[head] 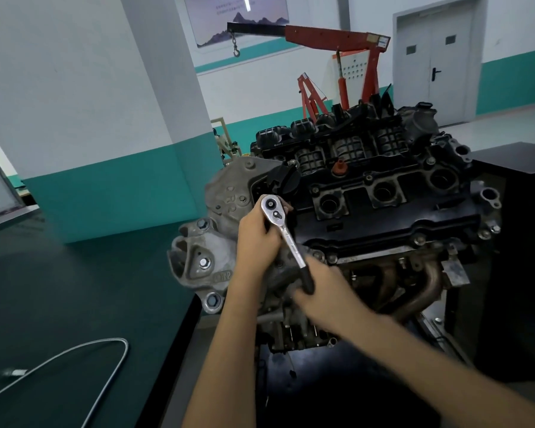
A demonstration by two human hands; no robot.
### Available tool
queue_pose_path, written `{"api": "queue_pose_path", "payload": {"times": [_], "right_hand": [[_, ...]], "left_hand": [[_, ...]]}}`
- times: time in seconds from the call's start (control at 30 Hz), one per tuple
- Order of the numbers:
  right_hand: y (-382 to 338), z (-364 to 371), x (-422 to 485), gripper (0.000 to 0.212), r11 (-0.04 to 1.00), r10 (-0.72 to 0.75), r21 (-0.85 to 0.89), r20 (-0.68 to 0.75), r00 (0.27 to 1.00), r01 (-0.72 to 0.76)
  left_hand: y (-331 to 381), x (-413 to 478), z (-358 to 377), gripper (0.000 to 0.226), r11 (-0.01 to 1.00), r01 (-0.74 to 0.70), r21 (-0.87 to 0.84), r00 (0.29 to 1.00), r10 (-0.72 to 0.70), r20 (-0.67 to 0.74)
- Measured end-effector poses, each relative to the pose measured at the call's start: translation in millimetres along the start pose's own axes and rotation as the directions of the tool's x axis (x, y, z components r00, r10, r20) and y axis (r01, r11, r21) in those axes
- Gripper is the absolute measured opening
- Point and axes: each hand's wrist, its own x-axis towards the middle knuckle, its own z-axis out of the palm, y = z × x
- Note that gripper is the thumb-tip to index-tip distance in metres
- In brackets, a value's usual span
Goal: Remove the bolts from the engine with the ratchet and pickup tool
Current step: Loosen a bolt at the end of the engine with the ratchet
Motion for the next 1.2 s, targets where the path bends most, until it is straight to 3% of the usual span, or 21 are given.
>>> {"api": "queue_pose_path", "payload": {"times": [0.1,0.2,0.27,0.33,0.37,0.47,0.57,0.67,0.73,0.87,0.97,1.03,1.07,1.13,1.2], "right_hand": [[9,-64,21,0.018,0.933,-0.105,-0.332,0.122,0.987,0.14],[3,-119,55,0.022,0.688,-0.14,-0.684,0.203,0.969,0.242],[1,-131,66,0.023,0.575,-0.19,-0.775,0.183,0.965,0.26],[6,-119,57,0.02,0.621,-0.198,-0.757,0.099,0.975,0.203],[11,-104,46,0.018,0.698,-0.181,-0.696,0.055,0.982,0.168],[15,-42,8,0.016,0.961,-0.069,-0.269,-0.029,0.997,0.059],[2,23,-4,0.017,0.999,0.022,0.038,-0.129,0.991,-0.017],[-8,48,-2,0.024,0.986,0.064,0.161,-0.118,0.991,-0.045],[0,27,1,0.025,0.997,0.029,0.073,-0.074,0.997,-0.023],[19,-55,20,0.019,0.94,-0.118,-0.308,0.107,0.987,0.146],[11,-115,56,0.028,0.688,-0.161,-0.68,0.197,0.967,0.253],[2,-134,73,0.034,0.499,-0.215,-0.811,0.226,0.95,0.306],[0,-135,75,0.033,0.468,-0.241,-0.827,0.22,0.945,0.312],[3,-121,63,0.024,0.54,-0.249,-0.802,0.137,0.959,0.255],[13,-88,36,0.02,0.754,-0.174,-0.64,0.024,0.984,0.149]], "left_hand": [[3,1,-3,0.022,0.999,-0.05,-0.016,0.997,0.051,0.05],[2,1,-3,0.011,1.0,-0.015,-0.015,0.998,0.016,0.055],[2,0,-2,0.011,1.0,0.016,-0.002,0.999,-0.016,0.052],[3,-1,0,0.011,1.0,0.023,0.011,1.0,-0.023,0.019],[3,-1,1,0.014,0.999,0.023,0.026,1.0,-0.022,-0.009],[2,0,4,0.018,0.997,0.043,0.071,0.998,-0.04,-0.048],[-2,0,6,0.015,0.996,0.07,0.057,0.997,-0.067,-0.048],[-2,-1,2,0.027,0.998,0.051,0.025,0.997,-0.049,-0.058],[1,-1,1,0.025,1.0,0.0,-0.011,0.999,0.0,-0.049],[3,0,-3,0.021,0.997,-0.045,-0.055,0.999,0.046,0.024],[3,1,-4,0.015,0.999,-0.011,-0.042,0.997,0.014,0.071],[2,1,-3,0.014,1.0,0.006,-0.017,0.998,-0.005,0.056],[1,0,-2,0.015,1.0,0.014,-0.002,0.999,-0.014,0.03],[1,0,1,0.013,0.999,0.019,0.04,0.999,-0.018,-0.038],[0,-1,2,0.013,0.996,0.014,0.091,0.998,-0.009,-0.061]]}}
